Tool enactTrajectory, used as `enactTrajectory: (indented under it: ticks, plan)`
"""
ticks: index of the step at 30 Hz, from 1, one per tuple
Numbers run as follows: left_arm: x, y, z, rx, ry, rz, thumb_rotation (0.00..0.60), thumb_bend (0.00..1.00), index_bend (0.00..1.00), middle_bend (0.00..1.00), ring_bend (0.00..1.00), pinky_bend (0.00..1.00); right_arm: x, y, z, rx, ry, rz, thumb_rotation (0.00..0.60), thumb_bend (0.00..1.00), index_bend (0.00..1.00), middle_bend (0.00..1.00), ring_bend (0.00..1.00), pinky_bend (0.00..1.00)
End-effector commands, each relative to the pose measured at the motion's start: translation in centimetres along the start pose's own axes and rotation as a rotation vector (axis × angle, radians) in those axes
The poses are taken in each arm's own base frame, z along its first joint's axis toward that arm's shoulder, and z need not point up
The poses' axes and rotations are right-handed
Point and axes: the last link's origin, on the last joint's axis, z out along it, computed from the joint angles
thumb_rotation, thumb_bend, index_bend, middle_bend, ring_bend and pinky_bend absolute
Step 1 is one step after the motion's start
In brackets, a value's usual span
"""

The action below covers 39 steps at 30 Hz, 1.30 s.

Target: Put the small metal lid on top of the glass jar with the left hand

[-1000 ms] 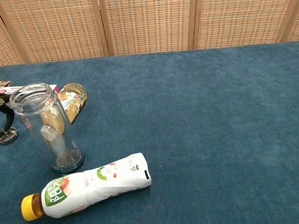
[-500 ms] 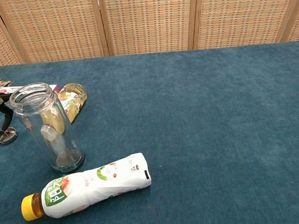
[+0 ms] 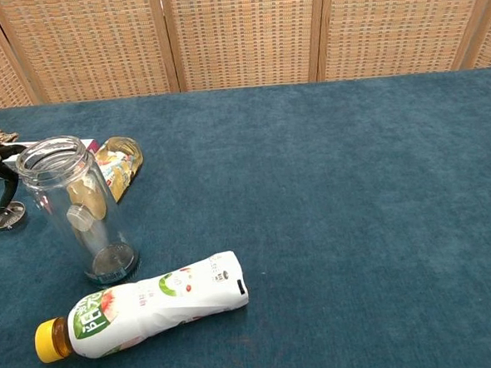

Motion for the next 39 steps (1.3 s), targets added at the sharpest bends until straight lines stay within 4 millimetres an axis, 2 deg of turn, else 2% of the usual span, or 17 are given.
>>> enactTrajectory:
  ticks: [1, 6, 10, 21, 31, 39]
  plan:
    - [0.3, -0.1, -0.1, 0.001, 0.010, -0.003, 0.600, 0.44, 0.61, 0.00, 0.00, 0.00, 0.0, 0.0, 0.0, 0.000, 0.000, 0.001, 0.600, 0.02, 0.00, 0.00, 0.00, 0.03]
    - [1.3, -0.2, -0.4, -0.007, 0.040, -0.010, 0.600, 0.44, 0.61, 0.00, 0.00, 0.00, 0.0, 0.0, 0.0, 0.000, 0.001, 0.001, 0.600, 0.02, 0.00, 0.00, 0.00, 0.03]
    - [2.9, -0.1, -1.0, -0.023, 0.091, -0.017, 0.600, 0.44, 0.61, 0.00, 0.00, 0.00, 0.1, 0.0, 0.0, 0.001, 0.000, 0.003, 0.600, 0.02, 0.00, 0.00, 0.00, 0.03]
    - [9.8, 1.0, -4.3, -0.103, 0.247, -0.081, 0.600, 0.44, 0.61, 0.00, 0.00, 0.00, 0.2, 0.0, -0.1, 0.003, 0.006, 0.009, 0.600, 0.02, 0.00, 0.00, 0.00, 0.03]
    - [15.3, 2.5, -7.4, -0.173, 0.332, -0.146, 0.600, 0.44, 0.62, 0.00, 0.00, 0.00, 0.3, 0.1, -0.1, 0.000, 0.008, 0.018, 0.600, 0.02, 0.00, 0.00, 0.00, 0.03]
    - [16.6, 4.1, -8.3, -0.229, 0.325, -0.157, 0.600, 0.44, 0.62, 0.00, 0.00, 0.00, 0.3, 0.2, -0.1, -0.002, 0.004, 0.022, 0.600, 0.02, 0.00, 0.00, 0.00, 0.03]
